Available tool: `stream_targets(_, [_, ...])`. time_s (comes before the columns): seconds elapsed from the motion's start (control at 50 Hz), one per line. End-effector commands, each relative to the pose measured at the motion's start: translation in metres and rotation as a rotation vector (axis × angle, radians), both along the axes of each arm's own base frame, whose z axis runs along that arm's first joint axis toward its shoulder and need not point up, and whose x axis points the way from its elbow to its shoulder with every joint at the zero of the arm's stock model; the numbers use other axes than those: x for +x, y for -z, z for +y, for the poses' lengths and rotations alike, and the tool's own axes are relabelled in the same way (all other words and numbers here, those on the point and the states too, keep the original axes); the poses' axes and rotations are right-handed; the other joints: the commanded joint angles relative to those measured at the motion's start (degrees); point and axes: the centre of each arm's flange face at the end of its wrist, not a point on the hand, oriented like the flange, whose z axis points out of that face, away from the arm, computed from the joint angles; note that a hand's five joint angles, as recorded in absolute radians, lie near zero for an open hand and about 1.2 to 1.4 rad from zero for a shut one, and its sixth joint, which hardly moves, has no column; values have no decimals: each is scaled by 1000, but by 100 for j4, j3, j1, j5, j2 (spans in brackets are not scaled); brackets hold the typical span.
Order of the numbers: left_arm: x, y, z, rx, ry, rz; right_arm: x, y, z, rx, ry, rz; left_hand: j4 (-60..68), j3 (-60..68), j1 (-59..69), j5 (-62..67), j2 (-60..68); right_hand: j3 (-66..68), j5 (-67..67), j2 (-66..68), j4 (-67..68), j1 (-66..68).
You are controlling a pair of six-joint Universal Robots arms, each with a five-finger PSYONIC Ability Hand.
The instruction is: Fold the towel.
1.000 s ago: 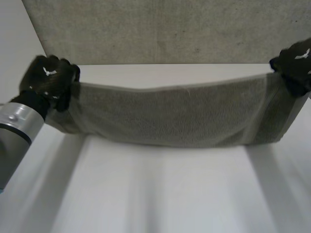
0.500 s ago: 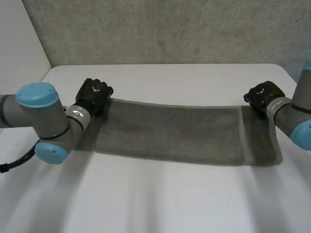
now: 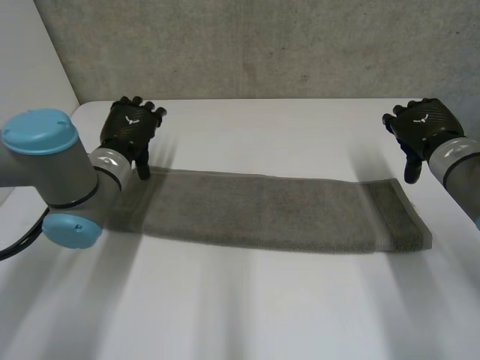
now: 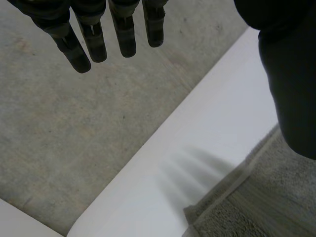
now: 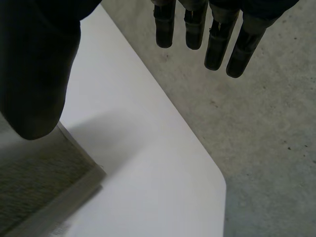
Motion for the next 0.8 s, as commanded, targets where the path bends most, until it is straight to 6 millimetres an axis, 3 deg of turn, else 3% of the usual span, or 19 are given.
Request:
stream_targets(0.02, [11,-6,10,33,-16,53,-1,0,33,56,-34,-48,-500,-399,-512,-1261,-486,-412,-343,-429,-469,-335])
stream_targets(0.06, [21,-8,15,56,-24,77,0,6,46,98,-58,-69,-500,-399,-512,-1261,-486,-412,-343,-429,-469,-335])
stream_targets(0.18, [25,0,32,148,61,159,-11,21,53,184,-33,-119,-500,-399,-512,-1261,-486,-412,-343,-429,-469,-335])
stream_targets(0.3, [32,12,44,278,105,289,-29,40,48,272,-5,-191,-500,-399,-512,-1261,-486,67,136,50,10,144])
stream_targets(0.36, [34,18,48,320,97,326,-36,60,41,335,3,-206,-500,-399,-512,-1261,-486,519,588,502,462,596])
stream_targets(0.44, [34,19,49,322,98,332,-43,79,33,384,26,-201,-500,-399,-512,-1261,-486,739,808,722,682,816])
stream_targets(0.62, [35,20,48,321,97,331,-51,99,23,431,58,-198,-500,-399,-512,-1261,-486,1564,1634,1547,1507,1641])
stream_targets(0.66, [35,20,48,321,97,331,-51,102,20,432,58,-195,-500,-399,-512,-1261,-486,3302,3371,3285,3245,3379])
stream_targets(0.68, [35,20,48,321,97,331,-51,102,20,432,58,-195,-500,-399,-512,-1261,-486,3313,3383,3297,3257,3390])
stream_targets(0.72, [35,20,48,321,97,331,-53,100,17,421,69,-189,-500,-399,-512,-1261,-486,6544,6613,6527,6487,6621])
stream_targets(0.76, [35,21,49,322,95,330,-57,99,14,405,92,-176,-500,-399,-512,-1261,-486,6588,6657,6571,6531,6665])
stream_targets(0.8, [35,21,49,322,95,330,-74,89,3,339,186,-134,-500,-399,-512,-1261,-486,6588,6657,6571,6531,6665])
